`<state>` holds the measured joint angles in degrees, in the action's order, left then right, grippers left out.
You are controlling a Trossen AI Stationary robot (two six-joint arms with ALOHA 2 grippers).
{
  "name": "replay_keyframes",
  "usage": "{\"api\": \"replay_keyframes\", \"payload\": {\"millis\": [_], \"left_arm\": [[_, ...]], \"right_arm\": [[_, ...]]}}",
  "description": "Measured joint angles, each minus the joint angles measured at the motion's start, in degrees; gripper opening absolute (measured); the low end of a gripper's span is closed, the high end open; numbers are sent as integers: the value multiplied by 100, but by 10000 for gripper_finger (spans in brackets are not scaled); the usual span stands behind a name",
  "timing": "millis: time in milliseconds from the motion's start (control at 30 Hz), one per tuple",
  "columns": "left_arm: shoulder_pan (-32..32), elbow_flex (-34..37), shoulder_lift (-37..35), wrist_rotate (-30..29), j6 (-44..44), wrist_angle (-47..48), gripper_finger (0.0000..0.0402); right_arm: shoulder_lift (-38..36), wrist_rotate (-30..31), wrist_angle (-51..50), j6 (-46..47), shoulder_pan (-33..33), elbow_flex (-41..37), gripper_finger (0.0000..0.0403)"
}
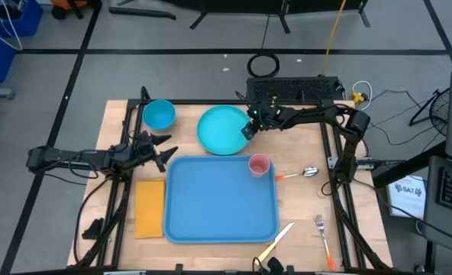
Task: Set up tray
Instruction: Put the blue plate under the pink cup on the blue serving tray
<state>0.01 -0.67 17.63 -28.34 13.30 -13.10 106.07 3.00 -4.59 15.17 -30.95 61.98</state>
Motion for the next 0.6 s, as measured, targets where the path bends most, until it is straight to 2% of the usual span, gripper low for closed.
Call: {"api": "replay_keyframes", "payload": {"millis": [167,200,433,600], "left_arm": [[2,0,-2,-2,2,-2,310],[2,0,-2,-4,2,-2,310],[1,0,-1,-4,0,-7,310],[1,0,0,-11,1,-3,310]], "right_arm": [[2,1,35,-111,-6,2,29],[2,-1,57,-200,-28,2,17],[-63,-391,706,-303,-49,0,2],[-276,-1084,1462,-271,-111,-2,2]]}}
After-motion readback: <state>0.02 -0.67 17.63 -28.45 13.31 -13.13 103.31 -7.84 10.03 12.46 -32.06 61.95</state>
